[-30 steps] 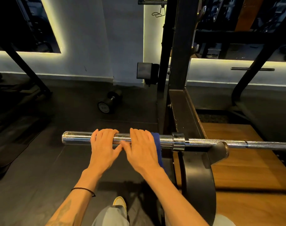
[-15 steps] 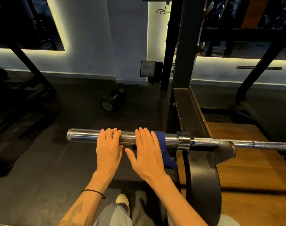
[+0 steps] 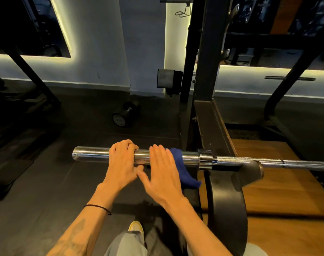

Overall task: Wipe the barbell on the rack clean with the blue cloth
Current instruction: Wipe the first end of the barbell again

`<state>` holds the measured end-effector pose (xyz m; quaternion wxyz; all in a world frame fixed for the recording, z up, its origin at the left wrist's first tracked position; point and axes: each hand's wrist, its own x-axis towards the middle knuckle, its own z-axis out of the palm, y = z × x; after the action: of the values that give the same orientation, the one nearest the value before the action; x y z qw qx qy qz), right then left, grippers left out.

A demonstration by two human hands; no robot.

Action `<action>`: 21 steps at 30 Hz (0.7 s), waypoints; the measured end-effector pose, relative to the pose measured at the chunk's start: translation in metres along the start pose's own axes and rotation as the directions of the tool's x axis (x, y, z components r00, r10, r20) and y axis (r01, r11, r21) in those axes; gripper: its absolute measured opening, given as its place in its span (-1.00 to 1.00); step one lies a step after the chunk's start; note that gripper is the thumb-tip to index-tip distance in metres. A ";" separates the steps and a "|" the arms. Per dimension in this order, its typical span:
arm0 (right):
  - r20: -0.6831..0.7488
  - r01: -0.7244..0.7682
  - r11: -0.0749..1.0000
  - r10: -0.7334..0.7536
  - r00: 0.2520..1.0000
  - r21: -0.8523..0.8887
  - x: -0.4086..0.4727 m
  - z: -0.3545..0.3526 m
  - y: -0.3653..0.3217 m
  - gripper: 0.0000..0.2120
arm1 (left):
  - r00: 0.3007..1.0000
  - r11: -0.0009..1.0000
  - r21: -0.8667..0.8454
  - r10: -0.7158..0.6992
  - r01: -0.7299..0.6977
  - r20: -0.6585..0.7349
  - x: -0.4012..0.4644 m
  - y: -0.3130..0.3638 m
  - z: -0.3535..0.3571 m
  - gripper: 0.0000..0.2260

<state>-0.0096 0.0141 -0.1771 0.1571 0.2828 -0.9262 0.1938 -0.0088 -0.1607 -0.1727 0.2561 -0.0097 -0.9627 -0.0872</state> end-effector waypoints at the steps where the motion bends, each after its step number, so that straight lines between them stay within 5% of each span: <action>1: 0.016 0.050 0.998 -0.050 0.999 -0.036 0.002 -0.005 0.007 -0.29 | 1.000 1.000 -0.009 0.028 -0.028 0.014 -0.001 -0.002 0.000 -0.43; 4: 0.039 0.080 0.982 -0.075 0.996 -0.169 0.004 -0.030 0.035 -0.41 | 0.998 0.996 -0.056 0.064 -0.063 0.021 -0.003 -0.005 -0.002 -0.39; 7: -0.028 -0.089 0.970 0.085 0.996 -0.228 -0.007 -0.037 0.059 -0.43 | 1.000 0.994 -0.109 0.024 -0.025 -0.016 -0.007 0.001 -0.004 -0.42; 11: -0.121 -0.144 0.983 0.130 0.984 -0.116 -0.006 -0.022 0.049 -0.42 | 1.000 0.995 -0.104 0.005 -0.007 -0.019 -0.008 0.004 -0.001 -0.34; 14: -0.118 -0.056 0.998 0.054 0.991 -0.012 0.000 -0.017 0.040 -0.42 | 1.000 0.995 -0.096 0.012 -0.012 -0.005 -0.007 0.005 -0.002 -0.39; 18: -0.020 0.163 0.971 -0.169 0.985 -0.176 0.003 -0.031 0.059 -0.45 | 1.000 0.995 -0.104 0.001 -0.003 -0.018 -0.008 0.006 -0.003 -0.47; 21: 0.085 0.119 0.992 -0.115 0.990 -0.046 0.012 -0.055 0.068 -0.70 | 1.000 0.995 -0.098 0.001 -0.003 -0.018 -0.009 0.006 -0.002 -0.48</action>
<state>-0.0492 0.0855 -0.1423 0.1370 0.3402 -0.9184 0.1486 0.0004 -0.1546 -0.1742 0.2638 -0.0226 -0.9549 -0.1341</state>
